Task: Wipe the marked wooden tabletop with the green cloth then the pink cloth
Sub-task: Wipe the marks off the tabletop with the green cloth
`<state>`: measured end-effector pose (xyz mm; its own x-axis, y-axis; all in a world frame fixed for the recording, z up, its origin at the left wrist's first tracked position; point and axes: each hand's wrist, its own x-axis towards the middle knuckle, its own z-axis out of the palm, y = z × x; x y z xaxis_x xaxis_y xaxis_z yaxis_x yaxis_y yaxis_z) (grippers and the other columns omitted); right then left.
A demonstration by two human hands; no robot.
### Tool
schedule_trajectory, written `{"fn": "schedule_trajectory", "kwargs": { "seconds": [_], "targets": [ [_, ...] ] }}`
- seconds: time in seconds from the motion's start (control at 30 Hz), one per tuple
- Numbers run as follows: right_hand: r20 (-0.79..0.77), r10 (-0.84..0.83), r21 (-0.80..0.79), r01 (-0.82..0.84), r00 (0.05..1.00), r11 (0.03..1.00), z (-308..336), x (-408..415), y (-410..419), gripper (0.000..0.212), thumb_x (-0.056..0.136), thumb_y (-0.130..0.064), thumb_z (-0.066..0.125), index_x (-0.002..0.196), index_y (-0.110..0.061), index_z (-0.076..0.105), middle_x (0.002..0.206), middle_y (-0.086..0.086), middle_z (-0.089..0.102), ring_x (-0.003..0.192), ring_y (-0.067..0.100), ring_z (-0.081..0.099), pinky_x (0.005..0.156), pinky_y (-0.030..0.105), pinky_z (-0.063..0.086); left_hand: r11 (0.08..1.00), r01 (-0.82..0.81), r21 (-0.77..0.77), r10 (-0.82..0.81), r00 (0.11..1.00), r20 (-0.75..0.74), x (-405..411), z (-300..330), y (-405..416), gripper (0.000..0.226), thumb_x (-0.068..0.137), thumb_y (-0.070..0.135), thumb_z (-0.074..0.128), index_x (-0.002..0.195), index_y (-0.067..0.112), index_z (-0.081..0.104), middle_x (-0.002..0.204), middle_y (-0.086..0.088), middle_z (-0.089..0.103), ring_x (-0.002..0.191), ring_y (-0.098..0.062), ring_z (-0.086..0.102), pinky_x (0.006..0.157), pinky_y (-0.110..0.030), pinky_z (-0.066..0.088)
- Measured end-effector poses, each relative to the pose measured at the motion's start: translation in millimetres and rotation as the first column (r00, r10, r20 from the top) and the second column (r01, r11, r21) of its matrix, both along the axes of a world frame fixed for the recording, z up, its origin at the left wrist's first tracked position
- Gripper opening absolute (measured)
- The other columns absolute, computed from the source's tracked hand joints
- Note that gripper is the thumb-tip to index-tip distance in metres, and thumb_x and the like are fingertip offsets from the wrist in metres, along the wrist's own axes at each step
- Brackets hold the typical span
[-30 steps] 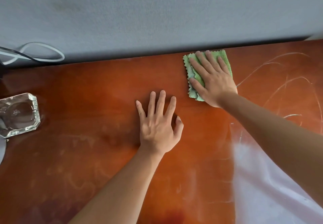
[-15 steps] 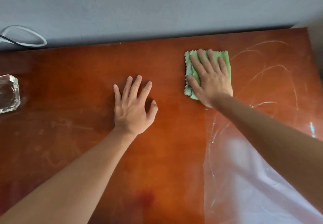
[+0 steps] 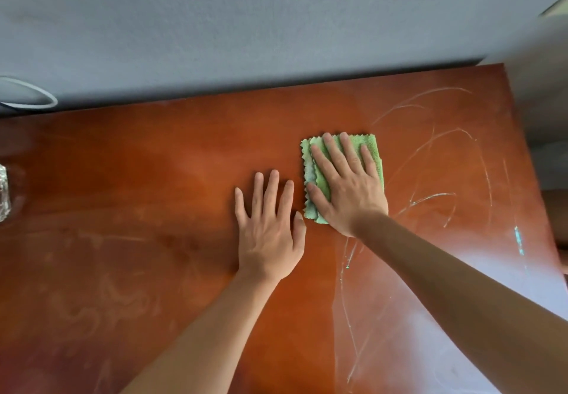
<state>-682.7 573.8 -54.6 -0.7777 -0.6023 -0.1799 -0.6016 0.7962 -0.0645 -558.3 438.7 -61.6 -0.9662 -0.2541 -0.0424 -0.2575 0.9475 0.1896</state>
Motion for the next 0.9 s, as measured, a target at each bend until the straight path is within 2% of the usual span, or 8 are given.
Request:
{"fn": "schedule_trajectory", "kwargs": {
  "seconds": [0.43,0.57,0.73,0.9],
  "targets": [
    [-0.015,0.014,-0.043,-0.014,1.000,0.999,-2.5,-90.2,-54.4,0.073,0.101,-0.063,0.008,0.163,-0.027,0.010,0.172,0.001,0.005,0.158,0.025,-0.003,0.127,0.050,-0.001,0.999,-0.024,-0.026,0.023,0.999,-0.040,1.4,-2.5,0.4,0.058,0.098,0.041,0.041,0.150,0.017,0.048,0.163,-0.012,0.034,0.153,-0.034,0.024,0.121,-0.066,0.016],
    [-0.015,0.009,-0.058,-0.010,1.000,0.998,-1.5,-92.9,-54.8,0.073,0.100,-0.063,0.009,0.163,-0.026,0.012,0.172,0.002,0.007,0.158,0.025,-0.001,0.127,0.050,-0.001,0.999,-0.022,-0.034,0.020,0.998,-0.065,1.4,-5.1,1.3,0.057,0.097,0.040,0.046,0.150,0.017,0.048,0.163,-0.012,0.034,0.154,-0.034,0.023,0.122,-0.064,0.014],
    [-0.001,0.003,-0.068,-0.003,1.000,0.998,-0.5,-88.4,-51.8,0.073,0.100,-0.063,0.007,0.163,-0.026,0.010,0.172,0.002,0.005,0.158,0.025,-0.003,0.127,0.050,-0.001,0.999,-0.025,-0.031,0.022,0.997,-0.081,2.1,-4.2,2.1,0.056,0.098,0.039,0.041,0.148,0.016,0.048,0.162,-0.012,0.036,0.153,-0.033,0.025,0.122,-0.064,0.015],
    [-0.006,0.002,-0.089,-0.002,1.000,0.996,0.6,-53.2,-34.9,0.071,0.103,-0.059,0.012,0.163,-0.023,0.013,0.171,0.003,0.008,0.158,0.027,0.000,0.127,0.050,0.001,0.999,-0.034,-0.028,0.032,0.997,-0.074,-0.3,-2.7,0.7,0.057,0.098,0.040,0.038,0.148,0.015,0.049,0.161,-0.012,0.038,0.153,-0.033,0.026,0.122,-0.064,0.016]
  ]
}}
